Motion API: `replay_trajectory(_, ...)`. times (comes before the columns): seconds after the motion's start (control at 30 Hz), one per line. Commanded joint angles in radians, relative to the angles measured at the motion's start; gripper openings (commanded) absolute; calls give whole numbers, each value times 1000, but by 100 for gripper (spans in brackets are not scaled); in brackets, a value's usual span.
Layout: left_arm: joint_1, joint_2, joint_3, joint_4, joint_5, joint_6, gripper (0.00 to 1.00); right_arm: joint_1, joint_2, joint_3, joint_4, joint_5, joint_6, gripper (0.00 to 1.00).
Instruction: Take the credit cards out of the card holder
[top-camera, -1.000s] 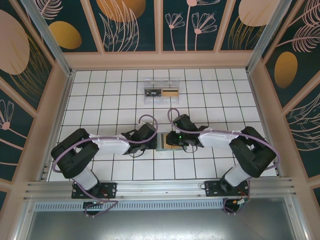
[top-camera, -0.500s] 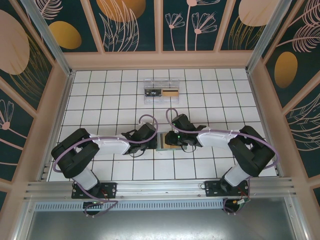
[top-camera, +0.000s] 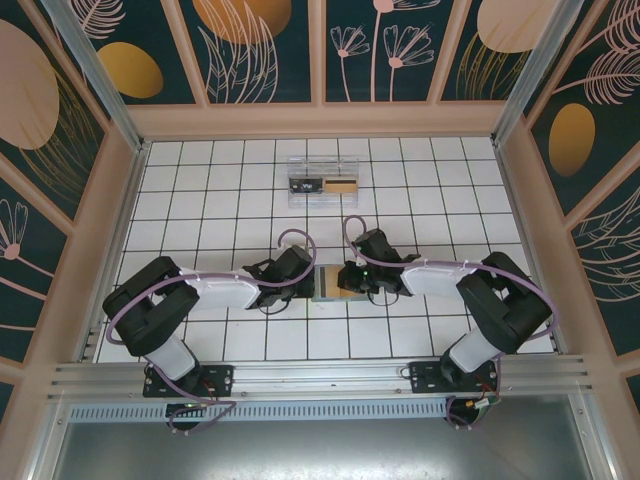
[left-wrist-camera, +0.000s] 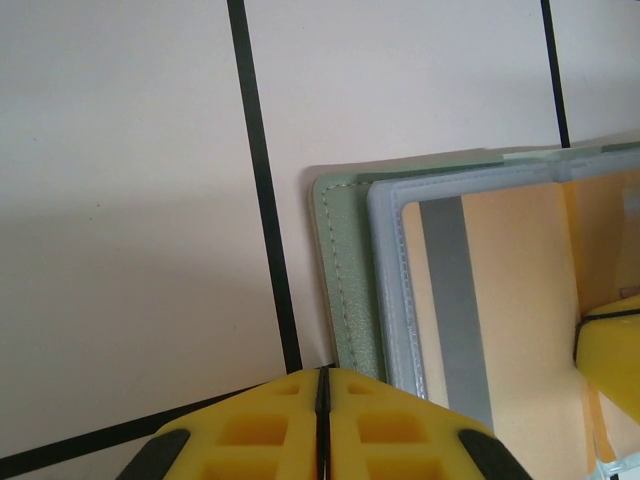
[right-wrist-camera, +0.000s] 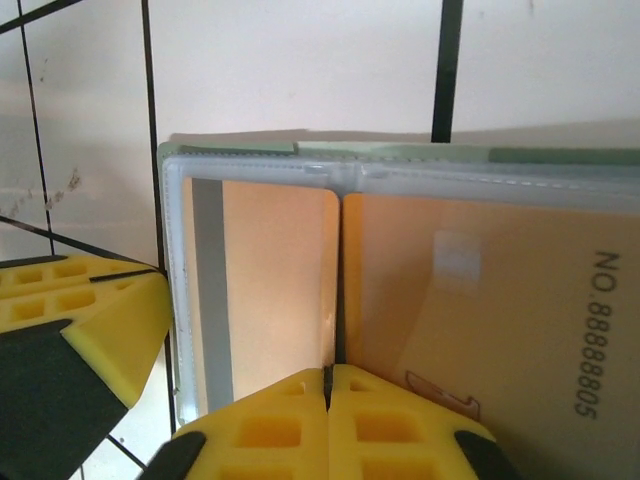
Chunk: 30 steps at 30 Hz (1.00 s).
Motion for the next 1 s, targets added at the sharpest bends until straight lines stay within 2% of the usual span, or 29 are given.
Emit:
replay_trajectory(0.0,-6,67,-25,1,44,-3,11,2,-17,-15,13,-23,8,0)
replay_trajectory(0.67,-5,67,-23,-30,13,-10,9,-52,-120,-45,-72,50,-22,0)
replay_trajectory(0.77,-6,28,-22,-43,3,-13,11,-51,-154,-40,-89,67,-42,6)
replay_trajectory(0.9,-7,-75,2,-82,-11,-18,17,-51,-200,-38,-154,148,-85,13)
replay_trajectory(0.97,-6,-122,13,-78,7,-21,18,-52,-208,-43,-176,174,-106,13)
